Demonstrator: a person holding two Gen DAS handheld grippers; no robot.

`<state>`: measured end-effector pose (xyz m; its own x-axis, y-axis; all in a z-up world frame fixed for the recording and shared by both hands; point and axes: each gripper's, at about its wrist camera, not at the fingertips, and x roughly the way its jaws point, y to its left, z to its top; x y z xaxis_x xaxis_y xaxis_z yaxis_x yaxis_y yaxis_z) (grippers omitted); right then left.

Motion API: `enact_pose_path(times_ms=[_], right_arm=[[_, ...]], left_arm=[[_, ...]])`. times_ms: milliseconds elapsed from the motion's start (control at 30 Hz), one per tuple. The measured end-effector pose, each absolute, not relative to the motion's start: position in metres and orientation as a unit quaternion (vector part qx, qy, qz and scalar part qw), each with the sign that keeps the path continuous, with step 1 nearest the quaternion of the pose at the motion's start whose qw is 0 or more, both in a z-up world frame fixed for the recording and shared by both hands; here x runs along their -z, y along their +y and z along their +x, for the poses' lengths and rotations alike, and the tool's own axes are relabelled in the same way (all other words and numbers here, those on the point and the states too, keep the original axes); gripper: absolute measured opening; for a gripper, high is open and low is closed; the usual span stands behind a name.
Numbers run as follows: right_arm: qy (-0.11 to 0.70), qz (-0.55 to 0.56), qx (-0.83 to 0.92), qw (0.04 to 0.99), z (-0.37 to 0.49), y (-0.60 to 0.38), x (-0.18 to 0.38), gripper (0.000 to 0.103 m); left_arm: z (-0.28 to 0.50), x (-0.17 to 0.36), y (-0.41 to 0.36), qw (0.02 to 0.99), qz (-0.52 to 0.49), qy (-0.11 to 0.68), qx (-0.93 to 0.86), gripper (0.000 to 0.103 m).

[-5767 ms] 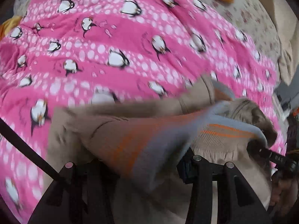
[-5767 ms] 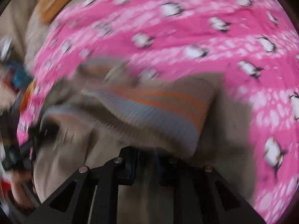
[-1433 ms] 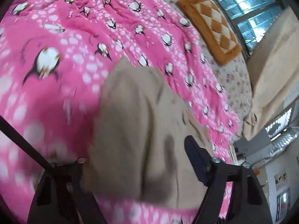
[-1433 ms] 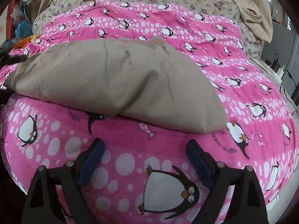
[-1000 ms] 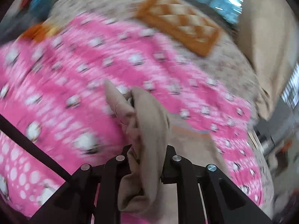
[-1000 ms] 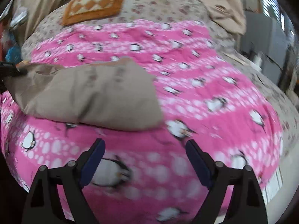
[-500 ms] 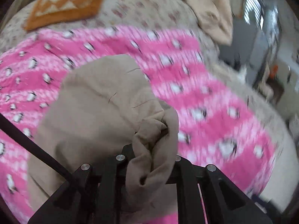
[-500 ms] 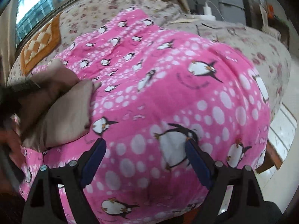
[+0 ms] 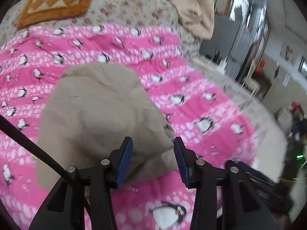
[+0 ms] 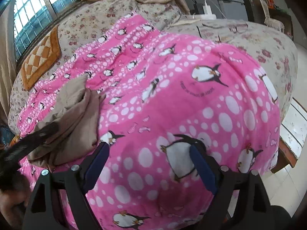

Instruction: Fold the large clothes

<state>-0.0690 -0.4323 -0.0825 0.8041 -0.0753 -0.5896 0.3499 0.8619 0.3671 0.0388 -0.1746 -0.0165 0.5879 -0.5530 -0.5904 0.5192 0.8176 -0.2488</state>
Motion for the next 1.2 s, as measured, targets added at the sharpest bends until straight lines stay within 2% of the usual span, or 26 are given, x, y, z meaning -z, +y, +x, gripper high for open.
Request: enact_pose_path(times_ms=[67, 167, 233, 267, 300, 367, 400, 533, 567, 600, 633, 667, 733, 900, 1200], right_arm=[[0.269, 0.219, 0.115, 0.931, -0.071, -0.423, 0.074, 0.087], [0.231, 0.171, 0.105, 0.952, -0.071, -0.402, 0.059, 0.08], [0.198, 0.119, 0.081, 0.97, -0.065, -0.383, 0.046, 0.075], [0.192, 0.087, 0.051, 0.976, -0.055, -0.37, 0.037, 0.067], [0.194, 0.071, 0.026, 0.978, -0.045, -0.361, 0.029, 0.049], [0.206, 0.061, -0.027, 0.976, -0.016, -0.343, 0.01, 0.034], [0.216, 0.055, -0.043, 0.974, -0.002, -0.333, 0.004, 0.033], [0.296, 0.027, -0.067, 0.952, 0.071, -0.296, 0.008, 0.032], [0.32, 0.022, -0.069, 0.944, 0.085, -0.295, 0.02, 0.032], [0.35, 0.001, -0.052, 0.935, 0.099, -0.296, 0.036, 0.025], [0.384, -0.026, -0.02, 0.923, 0.112, -0.301, 0.06, 0.026], [0.402, 0.01, -0.034, 0.915, 0.118, -0.319, 0.083, 0.026], [0.392, 0.088, -0.063, 0.913, 0.116, -0.342, 0.086, 0.026], [0.372, 0.045, -0.048, 0.926, 0.109, -0.327, 0.087, 0.029], [0.362, 0.037, -0.039, 0.931, 0.104, -0.326, 0.089, 0.03]], left_arm=[[0.038, 0.002, -0.152, 0.906, -0.027, 0.317, 0.28, 0.01], [0.058, -0.004, -0.116, 0.934, -0.023, 0.294, 0.204, 0.01], [0.076, 0.011, -0.104, 0.931, -0.02, 0.319, 0.178, 0.0], [0.089, 0.03, -0.099, 0.916, -0.027, 0.357, 0.179, 0.0], [0.092, 0.044, -0.098, 0.909, -0.028, 0.375, 0.179, 0.0], [0.089, 0.062, -0.102, 0.901, -0.021, 0.392, 0.187, 0.0], [0.084, 0.068, -0.105, 0.898, -0.017, 0.393, 0.196, 0.0], [0.078, 0.064, -0.113, 0.899, -0.014, 0.382, 0.212, 0.0], [0.08, 0.065, -0.113, 0.898, -0.017, 0.383, 0.216, 0.0], [0.08, 0.065, -0.113, 0.896, -0.022, 0.384, 0.222, 0.0], [0.081, 0.065, -0.113, 0.893, -0.028, 0.385, 0.231, 0.0], [0.083, 0.067, -0.115, 0.889, -0.033, 0.389, 0.242, 0.0], [0.083, 0.067, -0.123, 0.892, -0.017, 0.388, 0.232, 0.0], [0.083, 0.069, -0.125, 0.894, -0.013, 0.39, 0.219, 0.0], [0.082, 0.071, -0.122, 0.893, -0.016, 0.393, 0.22, 0.0]])
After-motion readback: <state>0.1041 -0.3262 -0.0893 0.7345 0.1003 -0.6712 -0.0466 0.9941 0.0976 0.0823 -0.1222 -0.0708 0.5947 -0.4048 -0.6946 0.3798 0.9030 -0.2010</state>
